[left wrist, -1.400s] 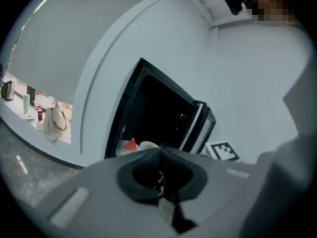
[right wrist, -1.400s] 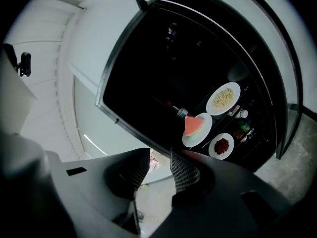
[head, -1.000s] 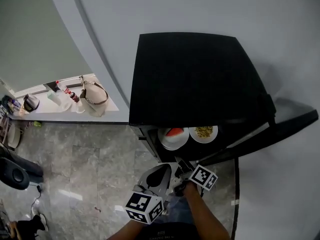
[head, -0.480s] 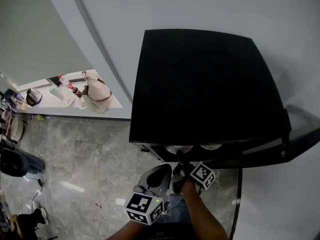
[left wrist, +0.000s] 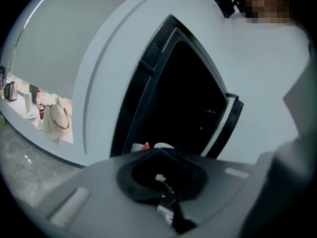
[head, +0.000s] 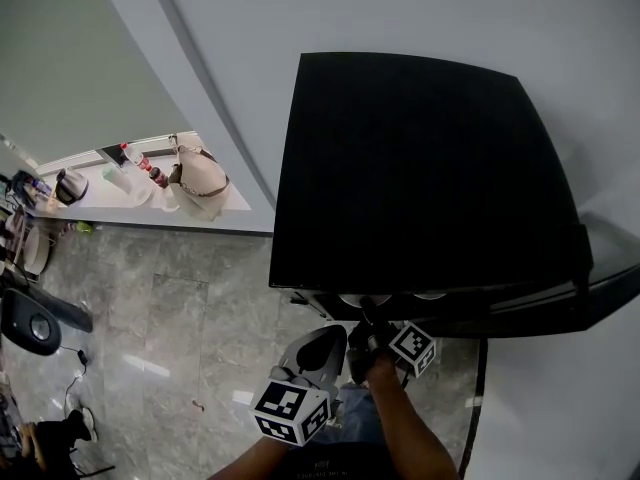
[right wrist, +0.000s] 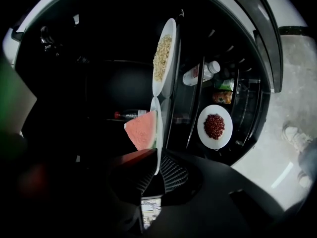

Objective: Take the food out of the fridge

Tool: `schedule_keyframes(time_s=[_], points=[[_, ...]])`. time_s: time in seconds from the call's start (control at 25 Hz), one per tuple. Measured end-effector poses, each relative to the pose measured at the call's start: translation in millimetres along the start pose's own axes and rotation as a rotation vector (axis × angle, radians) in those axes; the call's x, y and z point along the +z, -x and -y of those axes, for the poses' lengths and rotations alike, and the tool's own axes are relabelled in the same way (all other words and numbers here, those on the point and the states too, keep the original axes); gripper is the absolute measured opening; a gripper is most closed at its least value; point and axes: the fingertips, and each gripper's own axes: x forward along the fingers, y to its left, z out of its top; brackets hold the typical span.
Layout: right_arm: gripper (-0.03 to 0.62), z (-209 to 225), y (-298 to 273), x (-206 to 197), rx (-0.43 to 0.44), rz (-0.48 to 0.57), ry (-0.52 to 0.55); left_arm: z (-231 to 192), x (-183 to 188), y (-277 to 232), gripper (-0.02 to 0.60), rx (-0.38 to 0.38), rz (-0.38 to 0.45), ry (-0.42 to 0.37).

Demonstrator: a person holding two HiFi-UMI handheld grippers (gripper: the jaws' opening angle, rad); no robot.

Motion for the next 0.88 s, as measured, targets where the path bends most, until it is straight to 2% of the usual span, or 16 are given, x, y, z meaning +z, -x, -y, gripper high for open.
schedule_keyframes(time_s=[0.28, 0.44, 0.88], points=[[0.009, -2.2, 9.4, 0.6, 0.018, -0.012, -0.025, -2.7, -1.3, 5.0, -0.015, -0.001, 0.001, 0.013], [0.009, -6.6, 16.1, 0.6, 0.057, -0.030, -0.022, -5.9, 1.6, 6.5, -0.015, 0.002, 0.008, 0.010], [0.009, -62.4, 86.0, -13.2, 0.092, -0.063, 0.017, 7.5, 15.3, 20.4, -0.015, -0.018, 0.064, -0.037]])
